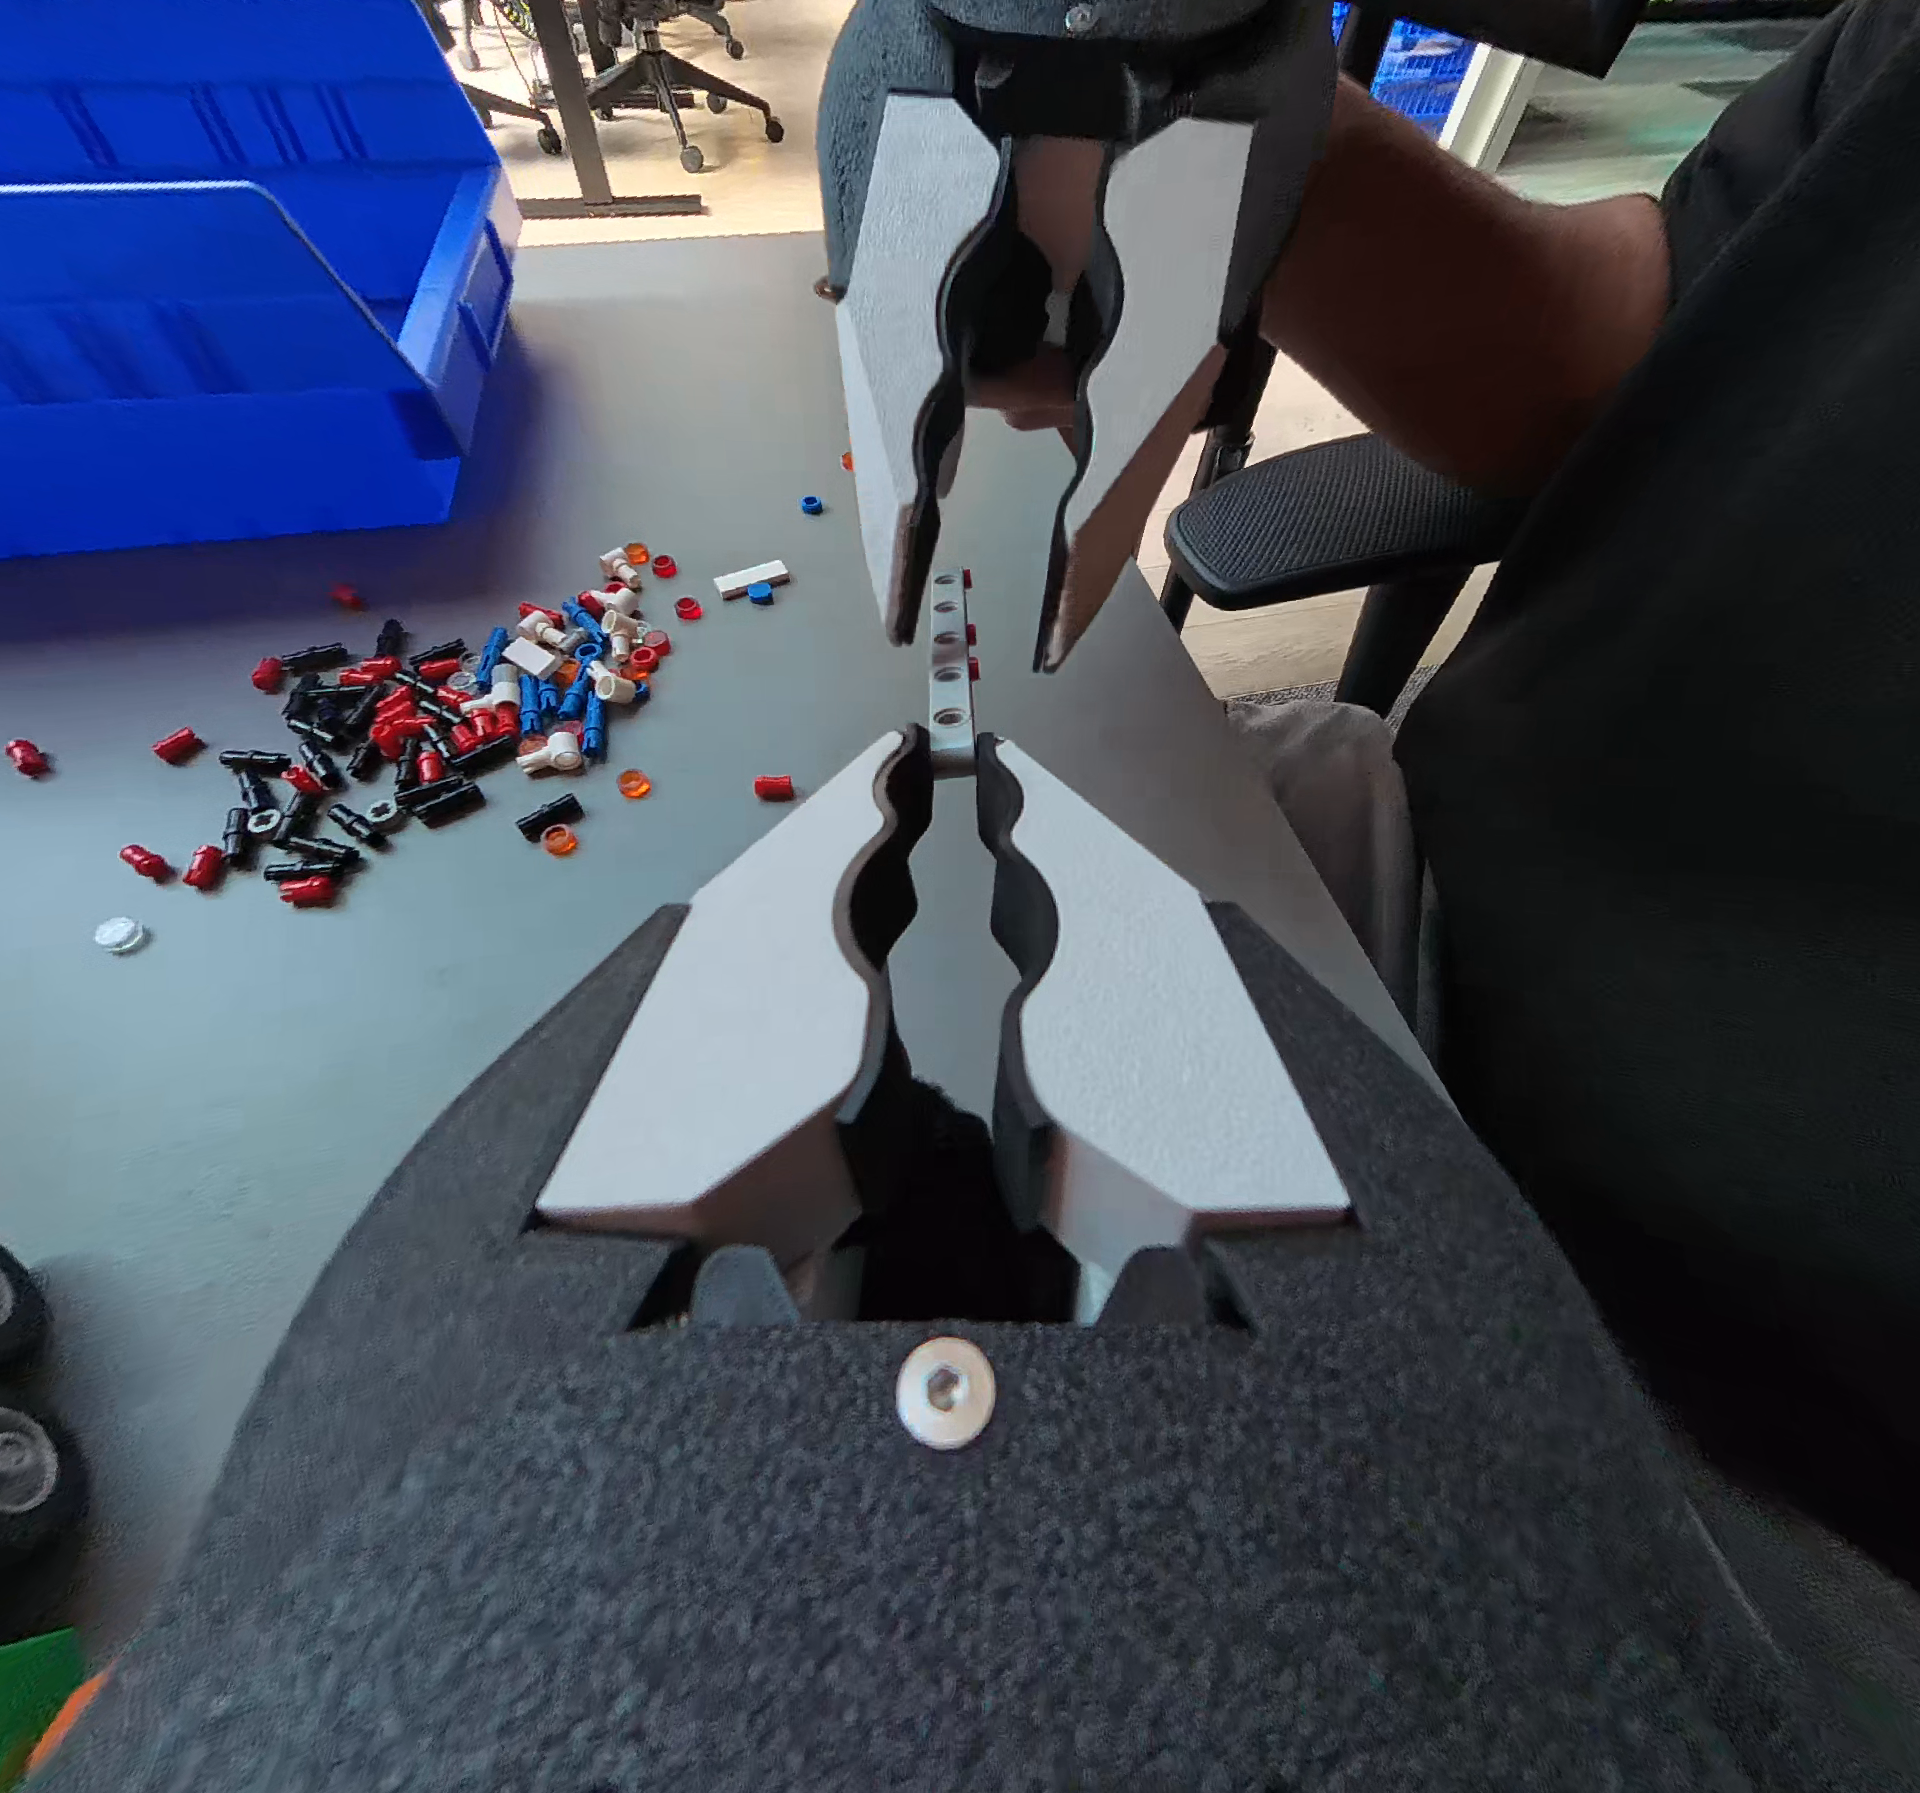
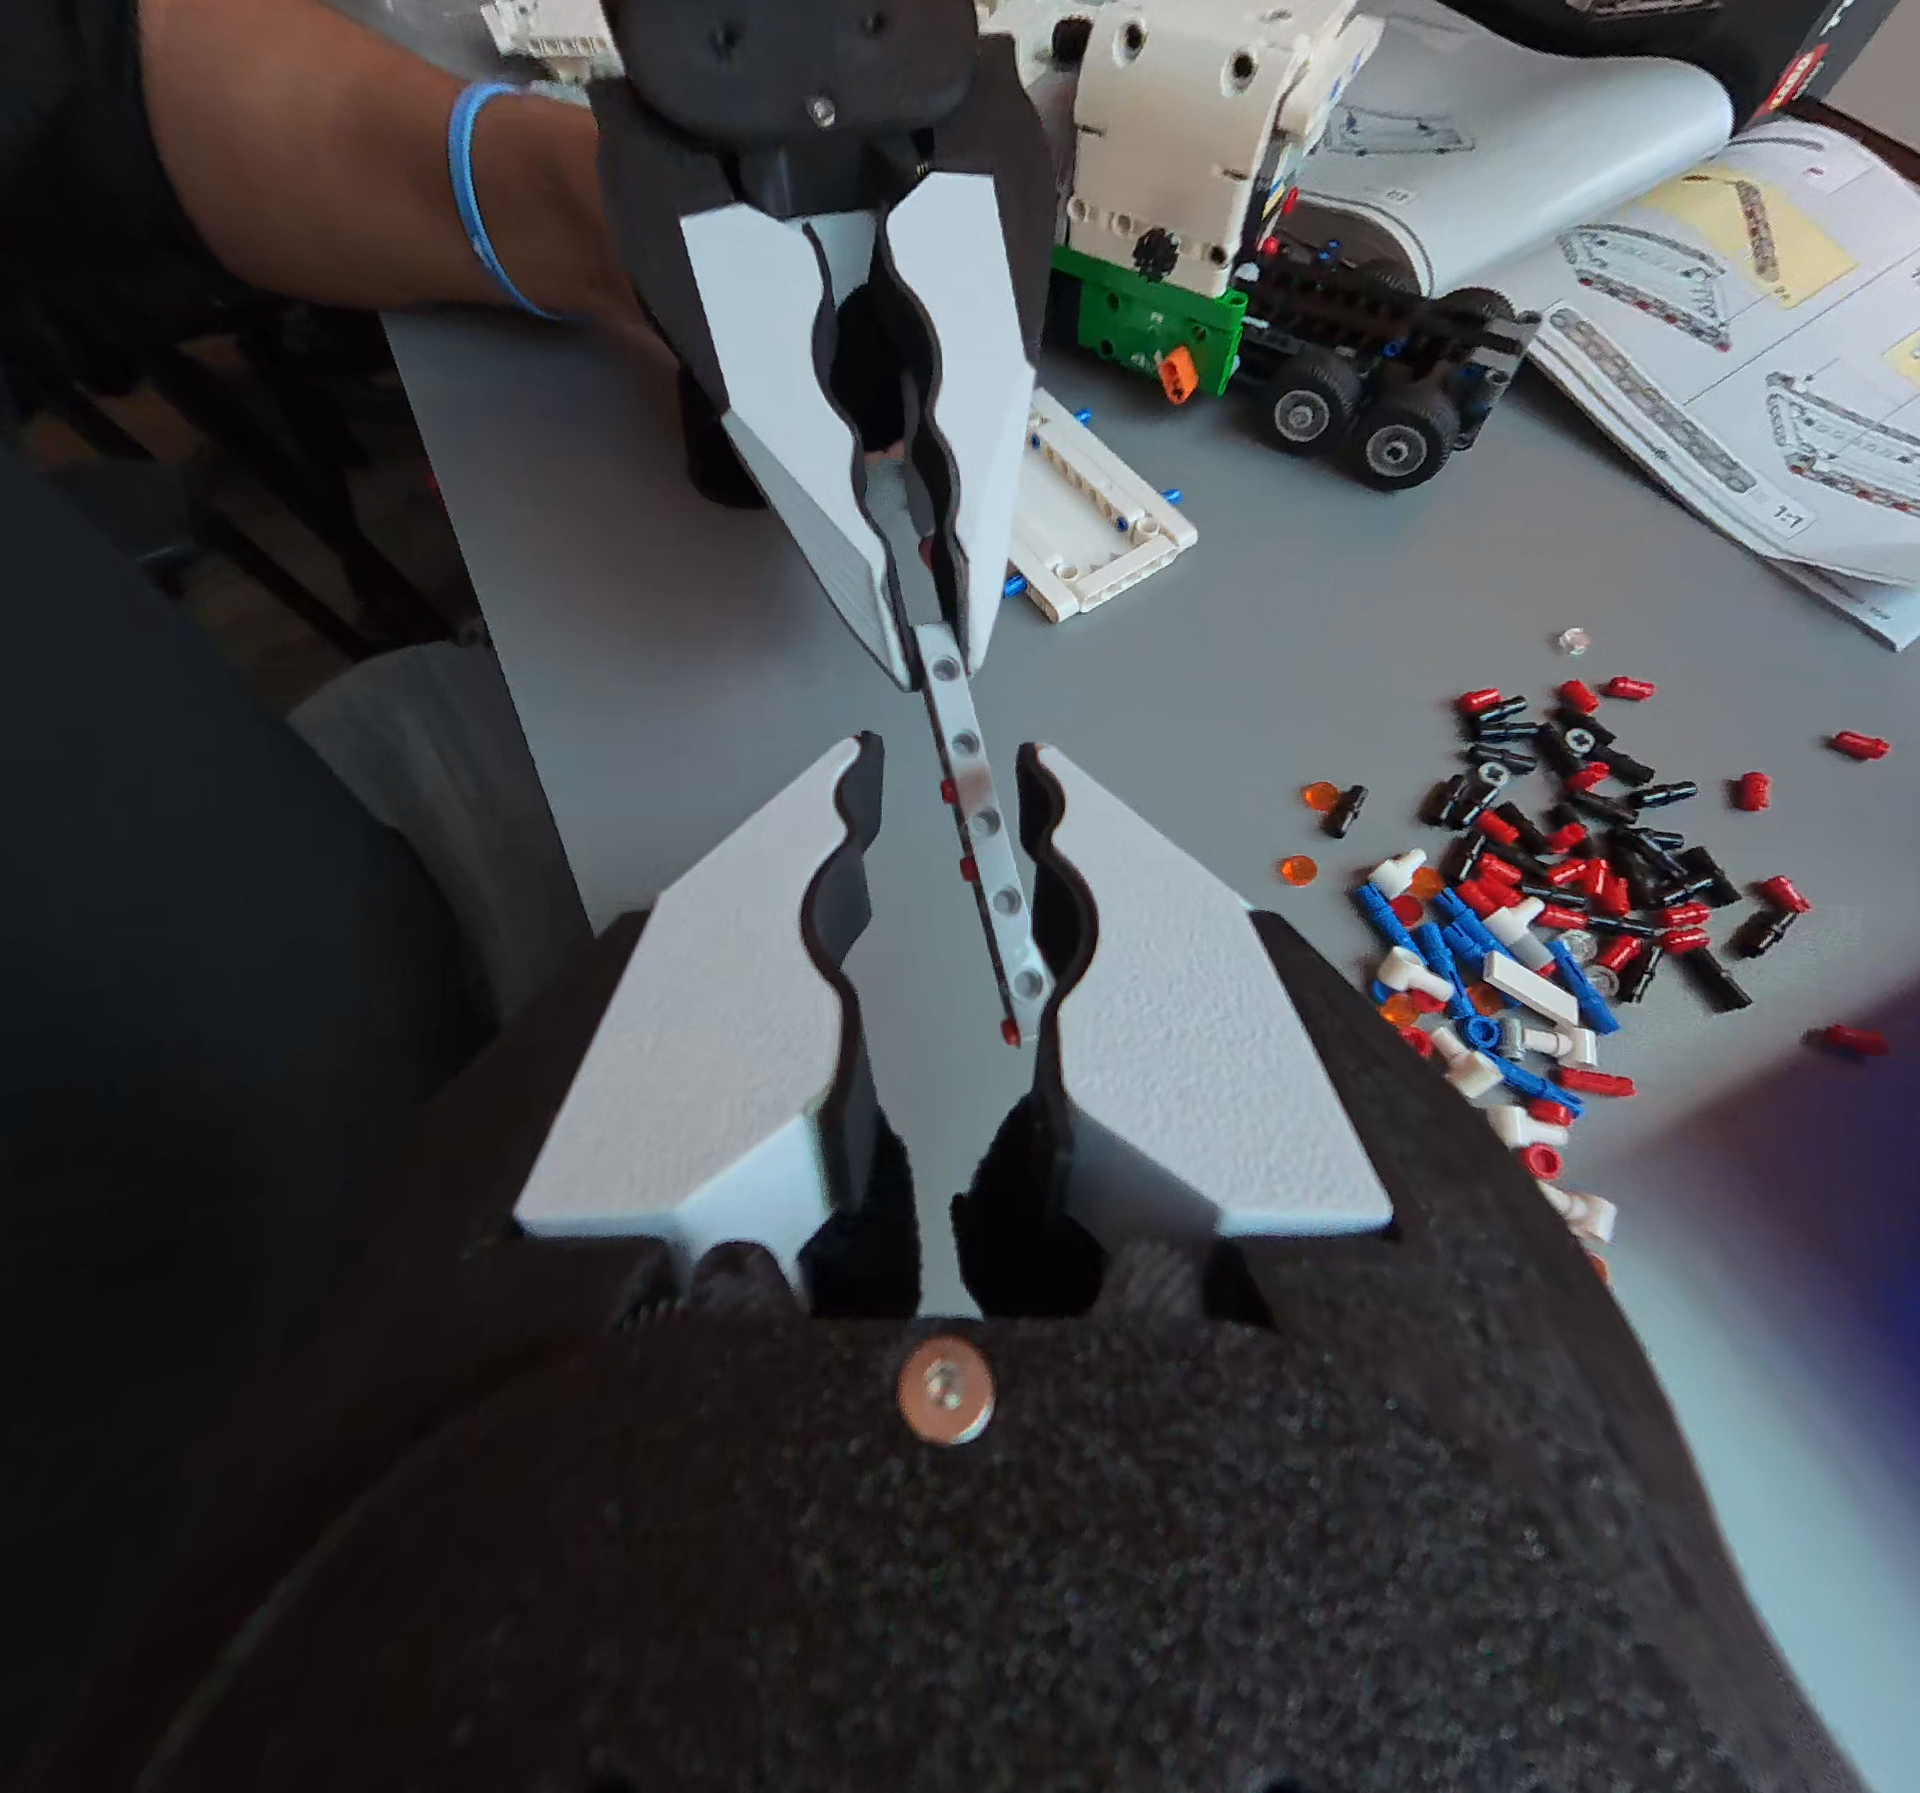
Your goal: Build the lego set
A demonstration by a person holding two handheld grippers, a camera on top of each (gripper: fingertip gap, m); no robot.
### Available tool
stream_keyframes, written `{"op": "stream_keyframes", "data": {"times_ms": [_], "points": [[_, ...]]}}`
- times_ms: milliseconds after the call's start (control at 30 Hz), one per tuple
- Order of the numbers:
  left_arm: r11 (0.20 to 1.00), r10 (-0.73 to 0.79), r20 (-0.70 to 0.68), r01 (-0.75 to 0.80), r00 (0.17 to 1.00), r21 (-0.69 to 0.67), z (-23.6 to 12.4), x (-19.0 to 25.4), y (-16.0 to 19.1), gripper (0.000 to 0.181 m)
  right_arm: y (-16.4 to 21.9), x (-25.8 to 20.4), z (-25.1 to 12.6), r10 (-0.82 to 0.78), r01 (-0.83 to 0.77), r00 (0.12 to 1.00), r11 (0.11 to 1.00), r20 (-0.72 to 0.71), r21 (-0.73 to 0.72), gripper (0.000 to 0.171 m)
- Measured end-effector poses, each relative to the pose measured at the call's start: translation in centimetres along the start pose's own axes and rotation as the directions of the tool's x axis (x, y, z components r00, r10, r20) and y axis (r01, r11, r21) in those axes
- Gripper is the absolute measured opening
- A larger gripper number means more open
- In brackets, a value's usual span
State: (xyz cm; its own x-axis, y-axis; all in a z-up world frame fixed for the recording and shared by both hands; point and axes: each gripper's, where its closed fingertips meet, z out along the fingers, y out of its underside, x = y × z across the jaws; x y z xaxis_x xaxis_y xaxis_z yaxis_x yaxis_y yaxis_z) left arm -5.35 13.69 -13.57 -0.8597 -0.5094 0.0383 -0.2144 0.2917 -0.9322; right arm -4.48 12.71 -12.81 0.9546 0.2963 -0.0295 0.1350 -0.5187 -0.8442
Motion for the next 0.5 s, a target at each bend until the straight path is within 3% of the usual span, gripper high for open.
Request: {"op": "stream_keyframes", "data": {"times_ms": [167, 300, 500], "points": [[0.999, 0.043, -0.020, -0.043, 0.999, -0.011, 0.3, 0.9, 0.0, 0.006, 0.4, -1.0, 1.2, -0.046, 0.046, 0.999, 0.998, 0.012, -0.038, 0.022], [0.997, 0.078, -0.039, -0.079, 0.996, -0.016, 0.4, 1.5, 0.2, 0.006, 0.4, -1.5, 1.5, -0.074, 0.075, 0.997, 0.997, 0.026, -0.031, 0.009], [0.990, 0.141, -0.047, -0.142, 0.989, -0.018, 0.6, 2.1, 0.3, 0.006, 0.7, -2.1, 1.6, -0.072, 0.073, 0.995, 0.997, 0.076, -0.013, 0.007]]}}
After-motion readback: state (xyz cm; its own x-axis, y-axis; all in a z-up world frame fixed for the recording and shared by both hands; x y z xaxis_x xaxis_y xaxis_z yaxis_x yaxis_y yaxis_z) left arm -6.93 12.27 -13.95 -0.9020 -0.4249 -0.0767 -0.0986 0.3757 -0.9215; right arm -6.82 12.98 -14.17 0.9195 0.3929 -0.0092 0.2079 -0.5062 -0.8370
